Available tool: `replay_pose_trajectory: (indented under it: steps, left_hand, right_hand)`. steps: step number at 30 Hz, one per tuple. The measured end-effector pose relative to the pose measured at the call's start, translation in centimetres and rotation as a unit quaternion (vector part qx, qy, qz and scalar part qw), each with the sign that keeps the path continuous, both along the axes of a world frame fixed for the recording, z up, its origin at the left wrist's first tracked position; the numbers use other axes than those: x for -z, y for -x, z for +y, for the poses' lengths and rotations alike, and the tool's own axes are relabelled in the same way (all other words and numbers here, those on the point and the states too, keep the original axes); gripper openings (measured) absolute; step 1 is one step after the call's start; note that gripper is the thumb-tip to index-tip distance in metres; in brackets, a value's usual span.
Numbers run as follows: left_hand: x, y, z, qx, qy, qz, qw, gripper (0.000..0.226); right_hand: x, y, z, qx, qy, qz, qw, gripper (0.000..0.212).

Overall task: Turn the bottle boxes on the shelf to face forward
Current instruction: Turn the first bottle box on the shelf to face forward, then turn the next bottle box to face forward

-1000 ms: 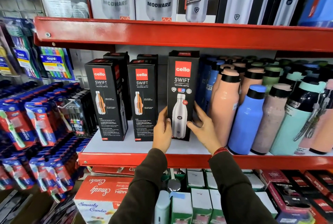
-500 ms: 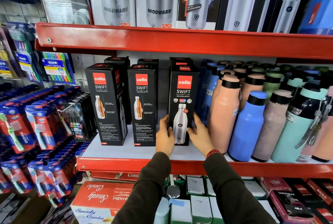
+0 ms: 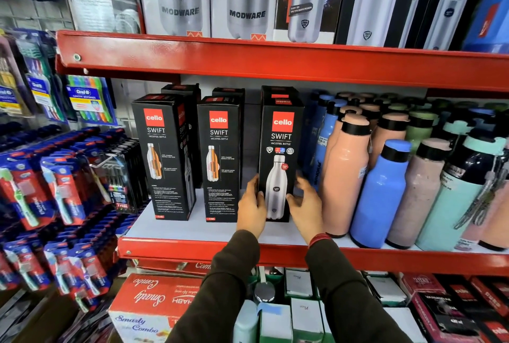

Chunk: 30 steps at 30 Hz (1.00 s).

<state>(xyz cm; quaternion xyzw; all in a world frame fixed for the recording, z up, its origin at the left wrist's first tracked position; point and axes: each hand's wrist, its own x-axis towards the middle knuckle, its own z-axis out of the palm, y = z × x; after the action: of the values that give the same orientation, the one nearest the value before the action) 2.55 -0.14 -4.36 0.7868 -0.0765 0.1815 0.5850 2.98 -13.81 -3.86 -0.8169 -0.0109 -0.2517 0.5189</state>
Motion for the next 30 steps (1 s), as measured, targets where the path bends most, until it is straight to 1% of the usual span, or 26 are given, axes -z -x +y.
replay_pose_trajectory:
  steps: [3, 6, 9, 11, 12, 14, 17, 20, 23, 26, 30]
  left_hand:
    - [0.2, 0.6, -0.1, -0.037, -0.043, -0.042, 0.998, 0.047]
    - [0.4, 1.8, 0.5, -0.071, -0.068, -0.13, 0.987, 0.047]
    - [0.1, 2.5, 2.3, -0.13, -0.113, -0.214, 0.961, 0.047]
    - [-0.2, 2.4, 3.9, -0.188, -0.129, -0.236, 0.945, 0.051]
    - [-0.4, 2.2, 4.6, -0.212, -0.12, -0.233, 0.941, 0.053]
    - [-0.7, 2.0, 6.1, -0.236, -0.078, -0.21, 0.946, 0.057]
    - [-0.6, 1.4, 8.3, -0.211, -0.043, -0.17, 0.962, 0.059]
    - [-0.1, 0.6, 10.0, -0.148, -0.021, -0.108, 0.983, 0.053]
    - [0.4, -0.2, 11.6, -0.124, -0.017, -0.047, 0.991, 0.043]
    - [0.4, -0.5, 12.5, -0.106, 0.007, -0.027, 0.994, 0.038]
    - [0.2, -0.4, 13.0, -0.069, 0.031, -0.028, 0.997, 0.038]
  right_hand:
    - [0.3, 0.8, 0.5, 0.067, -0.002, -0.067, 0.996, 0.038]
    - [0.2, 2.0, 1.7, 0.118, 0.016, -0.139, 0.983, 0.03]
    - [-0.4, 2.9, 4.0, 0.095, 0.027, -0.207, 0.973, 0.021]
    - [-0.6, 3.1, 6.0, 0.049, 0.028, -0.213, 0.975, 0.021]
    - [-0.8, 3.1, 6.9, 0.024, 0.031, -0.202, 0.979, 0.025]
    - [-0.9, 2.7, 8.6, -0.03, 0.038, -0.153, 0.987, 0.036]
    - [-0.8, 1.9, 11.1, -0.088, 0.045, -0.057, 0.993, 0.044]
    - [-0.7, 0.8, 12.4, -0.071, 0.061, -0.002, 0.996, 0.044]
    - [-0.5, -0.1, 12.8, -0.046, 0.05, 0.011, 0.998, 0.042]
    - [-0.3, -0.2, 13.0, -0.045, 0.031, 0.016, 0.998, 0.041]
    - [-0.5, 0.0, 13.3, -0.045, 0.017, 0.035, 0.998, 0.044]
